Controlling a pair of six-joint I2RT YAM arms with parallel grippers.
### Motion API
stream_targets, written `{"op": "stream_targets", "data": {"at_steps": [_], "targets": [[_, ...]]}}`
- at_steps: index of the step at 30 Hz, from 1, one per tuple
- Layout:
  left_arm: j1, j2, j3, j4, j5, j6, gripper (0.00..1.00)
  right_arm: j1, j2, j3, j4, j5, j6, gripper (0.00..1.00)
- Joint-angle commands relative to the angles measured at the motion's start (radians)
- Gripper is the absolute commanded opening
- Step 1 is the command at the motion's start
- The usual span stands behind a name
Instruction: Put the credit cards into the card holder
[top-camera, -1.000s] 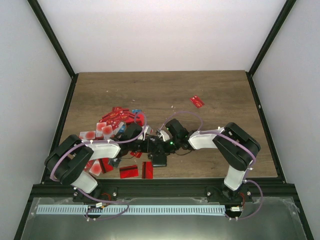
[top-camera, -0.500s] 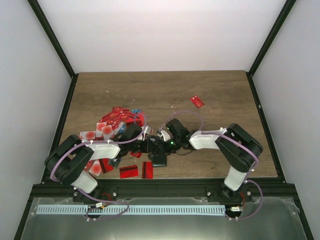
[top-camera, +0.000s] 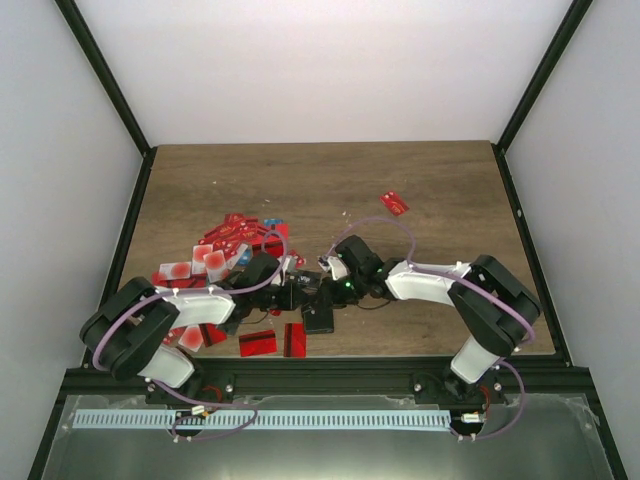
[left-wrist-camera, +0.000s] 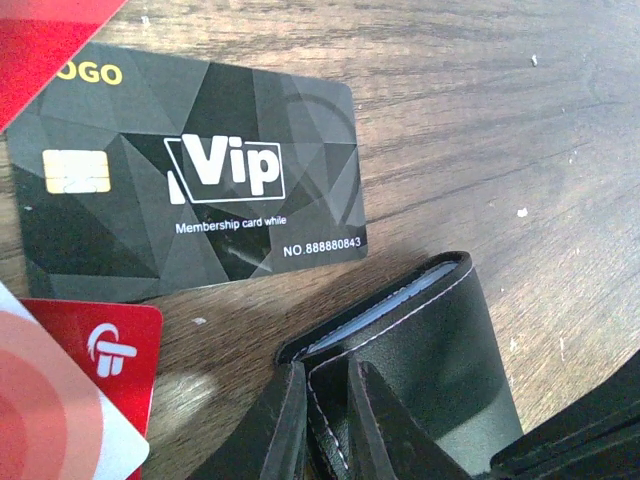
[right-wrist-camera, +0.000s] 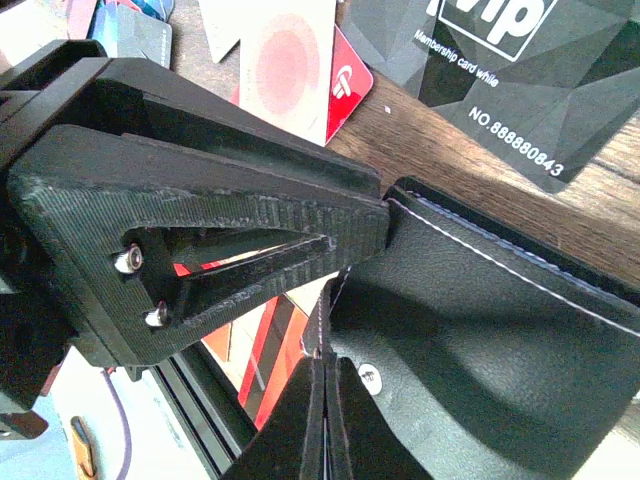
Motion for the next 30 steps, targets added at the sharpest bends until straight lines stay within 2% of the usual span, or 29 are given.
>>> {"op": "stream_targets", "data": {"at_steps": [1, 30], "targets": [[-0.012, -0.010, -0.019, -0.049, -0.020, -0.010, 0.15, 0.007, -0.038, 0.000, -0.019, 0.044, -0.005, 0.01], [-0.036, -0.021, -0.016, -0.063, -0.050, -0.021, 0.14, 0.013, 0.009, -0.060, 0.008, 0.062, 0.017, 0.01]]}}
